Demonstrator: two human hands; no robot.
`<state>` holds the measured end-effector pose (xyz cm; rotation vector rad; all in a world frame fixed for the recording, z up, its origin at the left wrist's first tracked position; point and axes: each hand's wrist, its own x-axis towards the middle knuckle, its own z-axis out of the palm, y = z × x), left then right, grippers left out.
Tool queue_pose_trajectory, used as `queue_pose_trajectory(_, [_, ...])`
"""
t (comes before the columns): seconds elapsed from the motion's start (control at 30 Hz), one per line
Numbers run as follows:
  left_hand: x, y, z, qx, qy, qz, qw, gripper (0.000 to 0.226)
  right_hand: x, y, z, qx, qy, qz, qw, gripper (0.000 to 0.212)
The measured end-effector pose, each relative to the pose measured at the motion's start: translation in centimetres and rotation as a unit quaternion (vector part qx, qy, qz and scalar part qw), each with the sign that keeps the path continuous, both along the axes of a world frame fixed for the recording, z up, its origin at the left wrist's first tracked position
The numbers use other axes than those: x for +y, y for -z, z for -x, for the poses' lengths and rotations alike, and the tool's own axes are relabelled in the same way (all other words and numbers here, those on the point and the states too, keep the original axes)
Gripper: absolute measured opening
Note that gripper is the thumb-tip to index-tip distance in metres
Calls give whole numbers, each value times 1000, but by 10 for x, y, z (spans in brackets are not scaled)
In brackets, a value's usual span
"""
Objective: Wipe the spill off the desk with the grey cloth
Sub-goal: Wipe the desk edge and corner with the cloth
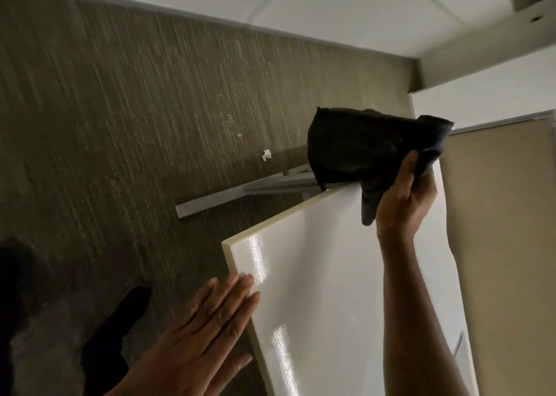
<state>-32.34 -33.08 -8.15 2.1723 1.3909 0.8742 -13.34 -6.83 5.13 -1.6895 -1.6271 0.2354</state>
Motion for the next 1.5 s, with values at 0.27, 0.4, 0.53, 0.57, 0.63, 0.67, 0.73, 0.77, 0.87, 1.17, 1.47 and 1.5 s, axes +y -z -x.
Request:
queue_pose_trajectory(0.27, [15,14,-7,24,-20,-39,999,64,28,-7,-30,-94,37,-119,988,23])
queue_pose_trajectory(0.4, [15,14,-11,22,-37,-43,998,66,35,-2,-41,-281,-130,75,948,26])
queue_pose_trajectory(0.53, [15,14,-10,36,-33,-53,997,68,21,7,-47,-293,-229,247,895,23])
queue_pose_trajectory(0.57, [15,14,-10,40,-30,-49,998,67,16,7,-48,-281,-228,251,898,22])
queue_pose_trajectory(0.63, [14,13,-10,41,-25,-43,998,68,11,7,-49,-262,-215,258,905,23])
queue_pose_trajectory(0.67, [13,13,-10,39,-21,-38,998,69,10,7,-49,-256,-209,267,905,24])
queue_pose_trajectory(0.73, [12,13,-10,41,-19,-28,999,70,10,11,-49,-257,-207,282,901,28])
queue_pose_trajectory(0.77, [11,13,-11,42,-20,-26,999,70,11,13,-49,-263,-209,286,898,30])
queue_pose_trajectory(0.87, [9,12,-9,41,-22,-24,999,69,10,20,-46,-244,-205,292,902,29])
queue_pose_trajectory(1.17, [11,11,-6,40,-17,-33,998,70,-10,35,-31,-183,-157,276,930,34])
queue_pose_trajectory(1.47, [9,24,-6,78,-8,-53,996,74,-48,44,2,-141,-162,260,941,31])
queue_pose_trajectory(1.5, [9,26,-6,83,-8,-58,995,74,-51,44,5,-136,-162,260,942,30])
